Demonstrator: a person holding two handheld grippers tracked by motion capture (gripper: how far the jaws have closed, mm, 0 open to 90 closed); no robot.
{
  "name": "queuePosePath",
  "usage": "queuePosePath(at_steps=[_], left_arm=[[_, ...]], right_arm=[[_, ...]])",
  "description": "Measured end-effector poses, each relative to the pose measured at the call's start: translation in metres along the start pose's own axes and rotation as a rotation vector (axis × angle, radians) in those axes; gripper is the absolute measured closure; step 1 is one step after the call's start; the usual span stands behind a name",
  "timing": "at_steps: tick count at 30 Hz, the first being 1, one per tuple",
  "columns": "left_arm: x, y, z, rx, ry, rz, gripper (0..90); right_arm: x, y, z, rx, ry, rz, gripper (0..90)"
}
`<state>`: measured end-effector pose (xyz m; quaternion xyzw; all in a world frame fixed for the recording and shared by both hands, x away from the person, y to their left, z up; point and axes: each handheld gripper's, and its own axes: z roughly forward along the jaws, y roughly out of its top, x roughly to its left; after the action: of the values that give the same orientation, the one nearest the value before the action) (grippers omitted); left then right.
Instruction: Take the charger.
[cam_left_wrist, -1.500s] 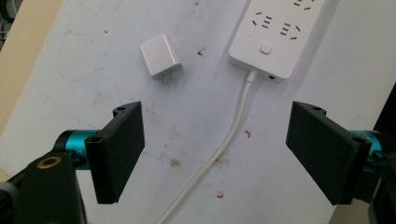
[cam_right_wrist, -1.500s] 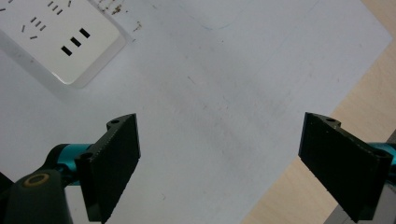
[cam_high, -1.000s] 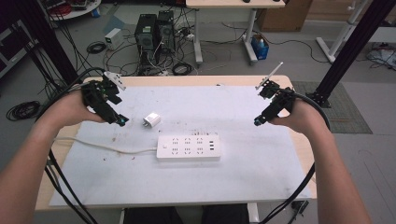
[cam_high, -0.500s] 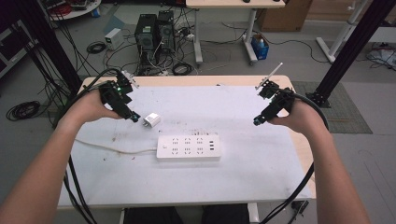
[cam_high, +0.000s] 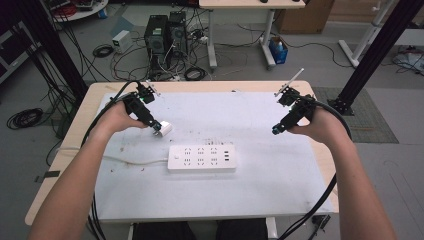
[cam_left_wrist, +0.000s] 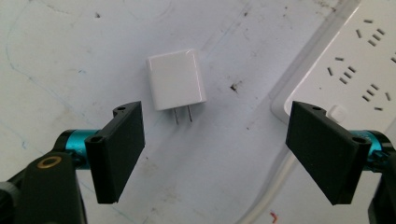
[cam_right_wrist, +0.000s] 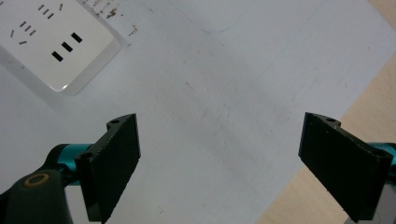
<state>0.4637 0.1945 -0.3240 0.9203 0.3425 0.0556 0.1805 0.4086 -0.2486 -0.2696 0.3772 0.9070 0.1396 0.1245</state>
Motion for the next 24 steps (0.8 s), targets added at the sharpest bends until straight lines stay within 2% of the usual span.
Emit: queuePosePath(at_steps=[9,10,13,16,19,23,24], left_arm=[[0.009,0.005,0.032,0.033,0.006,-0.012,19.8],[0.01,0.005,0.036,0.03,0.006,-0.027,19.8],[0.012,0.006,0.046,0.038,0.0,-0.032,20.1],[0.014,0.006,0.057,0.063,0.006,-0.033,20.1],[0.016,0.005,0.065,0.049,0.001,-0.059,20.2],[0.017,0.005,0.074,0.081,0.012,-0.059,20.2],[0.018,0.005,0.076,0.086,0.017,-0.063,23.4]], right_arm=[[0.001,-0.002,0.001,-0.004,0.005,0.001,12.1],[0.001,-0.002,0.001,-0.004,0.005,-0.008,12.1],[0.002,-0.003,0.0,-0.012,0.003,0.005,12.1],[0.001,-0.004,0.0,-0.01,0.002,-0.001,12.1],[0.003,-0.005,0.0,-0.014,0.001,0.007,12.1],[0.004,-0.005,0.0,-0.013,-0.001,-0.001,12.1],[0.006,-0.004,0.0,-0.018,-0.001,0.002,12.1]])
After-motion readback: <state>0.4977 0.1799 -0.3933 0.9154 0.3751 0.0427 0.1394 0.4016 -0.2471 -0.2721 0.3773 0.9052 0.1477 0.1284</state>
